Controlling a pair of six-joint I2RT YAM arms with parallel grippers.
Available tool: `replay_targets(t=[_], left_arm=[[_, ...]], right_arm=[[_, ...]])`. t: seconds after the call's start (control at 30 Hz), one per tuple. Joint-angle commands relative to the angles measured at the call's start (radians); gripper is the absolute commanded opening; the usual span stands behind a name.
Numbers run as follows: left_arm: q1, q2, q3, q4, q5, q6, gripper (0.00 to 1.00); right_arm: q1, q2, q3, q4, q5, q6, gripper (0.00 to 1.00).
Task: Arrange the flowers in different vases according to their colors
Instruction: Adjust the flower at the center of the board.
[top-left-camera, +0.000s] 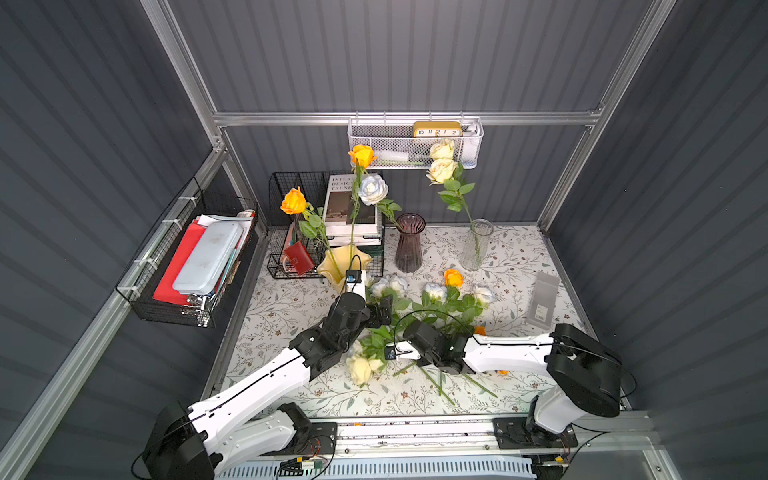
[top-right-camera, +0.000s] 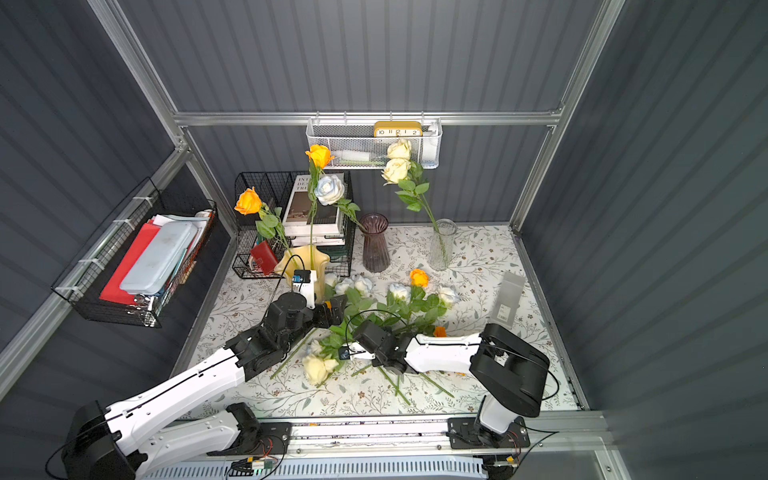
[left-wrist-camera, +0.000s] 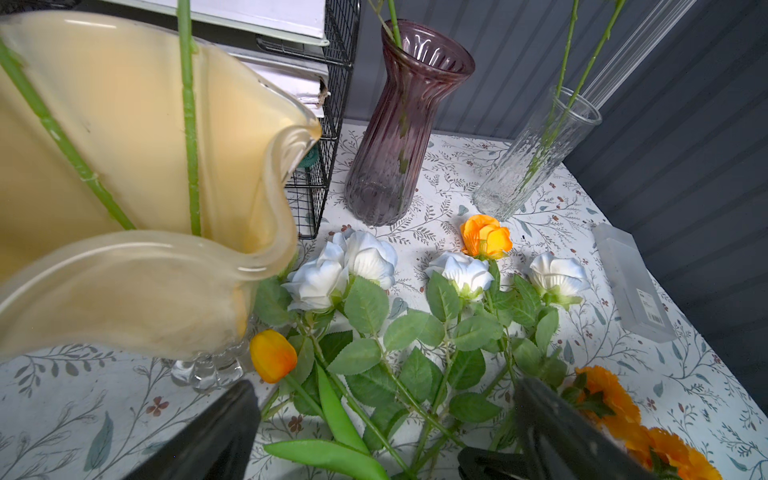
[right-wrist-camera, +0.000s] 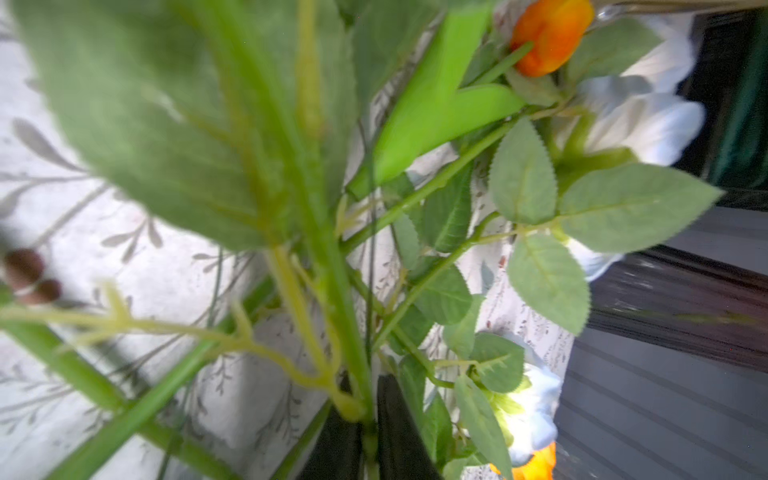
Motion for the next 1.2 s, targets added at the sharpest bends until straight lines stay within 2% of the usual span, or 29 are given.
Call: replay_targets(t=[0.0, 0.23, 0.43, 0.57, 0.67, 0.8, 1.0, 1.17], left_arm=[[-0.003, 0.005, 0.001, -0.018, -0.015, -0.005, 0.99], [-0.003, -0.03, 0.025, -0.05, -0.057, -0.023, 0.99], [-0.001, -0.116, 0.134, -0.106, -0.149, -0.028, 0.99], [0.0, -0.086, 0.196, -0.13, -0.162, -0.004, 0.99], [0.001, -0.08, 0.2, -0.12, -0.175, -0.003, 0.99], [0.0, -0.098, 0.193, -0.113, -0.169, -0.015, 0.99], [0.001, -0.121, 0.176, -0.152, -0.176, -0.029, 0.99], [0.0, -0.146, 0.159, -0.158, -0.189, -0.032, 0.99]], right_arm=[[-0.012, -0.043, -0.003, -0.018, 0.01, 0.016, 0.11], [-0.057, -0.176, -0.006, -0.028, -0.017, 0.05, 0.08], [-0.119, -0.321, -0.012, -0.061, -0.06, 0.094, 0.08], [-0.165, -0.376, -0.024, -0.022, -0.102, 0.134, 0.08], [-0.209, -0.372, -0.027, 0.006, -0.143, 0.176, 0.08], [-0.214, -0.335, -0.021, -0.003, -0.197, 0.197, 0.07], [-0.181, -0.278, -0.014, -0.049, -0.293, 0.294, 0.08], [-0.142, -0.218, -0.019, -0.076, -0.287, 0.374, 0.12]])
